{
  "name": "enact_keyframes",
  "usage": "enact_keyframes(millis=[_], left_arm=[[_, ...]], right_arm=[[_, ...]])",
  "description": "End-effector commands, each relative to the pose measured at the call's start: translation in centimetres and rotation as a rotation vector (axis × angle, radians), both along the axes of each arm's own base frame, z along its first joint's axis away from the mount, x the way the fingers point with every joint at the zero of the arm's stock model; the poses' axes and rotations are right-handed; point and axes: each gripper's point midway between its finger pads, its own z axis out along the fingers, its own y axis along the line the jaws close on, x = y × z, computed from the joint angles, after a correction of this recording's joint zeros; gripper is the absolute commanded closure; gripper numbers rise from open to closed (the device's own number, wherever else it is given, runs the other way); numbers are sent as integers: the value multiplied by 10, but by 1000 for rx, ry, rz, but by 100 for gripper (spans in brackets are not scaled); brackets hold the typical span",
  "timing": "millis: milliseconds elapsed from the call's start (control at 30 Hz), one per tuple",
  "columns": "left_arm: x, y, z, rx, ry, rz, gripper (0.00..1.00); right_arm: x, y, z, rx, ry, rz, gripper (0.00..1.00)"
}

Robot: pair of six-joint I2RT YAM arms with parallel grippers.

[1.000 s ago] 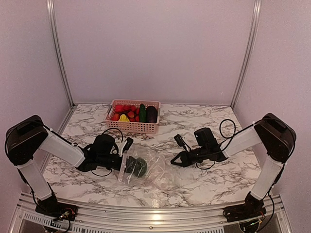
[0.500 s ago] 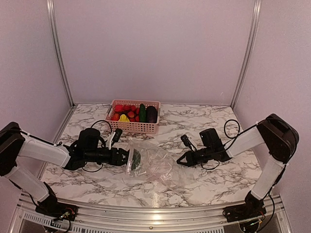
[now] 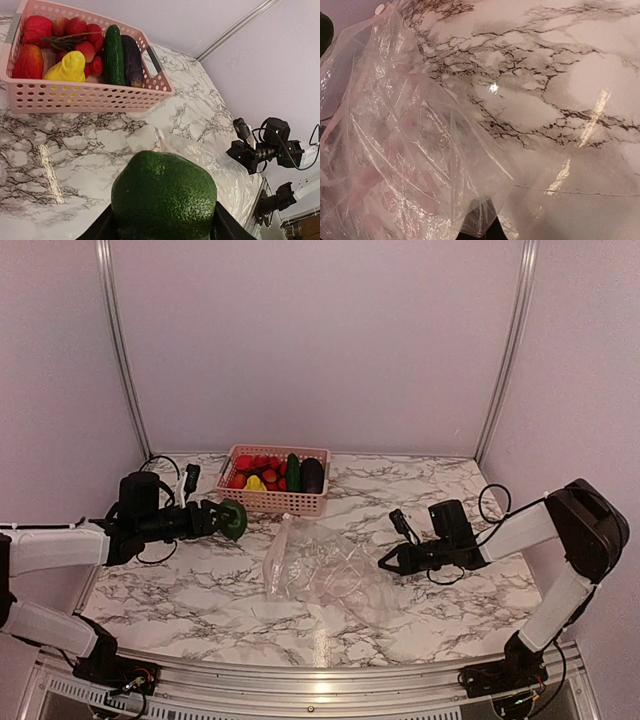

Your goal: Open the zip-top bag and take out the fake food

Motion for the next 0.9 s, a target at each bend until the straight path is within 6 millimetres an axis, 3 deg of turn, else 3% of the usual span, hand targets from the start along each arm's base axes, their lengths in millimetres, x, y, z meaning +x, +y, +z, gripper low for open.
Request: enact_keyframes(millis=[0, 233, 500, 667, 867], left_arm=[[57, 32, 36, 39, -42, 159, 64], [150, 65, 53, 184, -74, 350, 63], [219, 72, 43, 345, -98, 425, 60], [244, 75, 14, 446, -51, 433, 60], [247, 67, -26, 505, 14, 389, 59]], right_arm=[[-3, -5, -1, -11, -1, 6, 100], [-1, -4, -1, -6, -1, 10, 100], [0, -1, -4, 1, 10, 19, 100], [1, 0, -4, 2, 9, 19, 100], [3, 0, -4, 0, 7, 17, 100]])
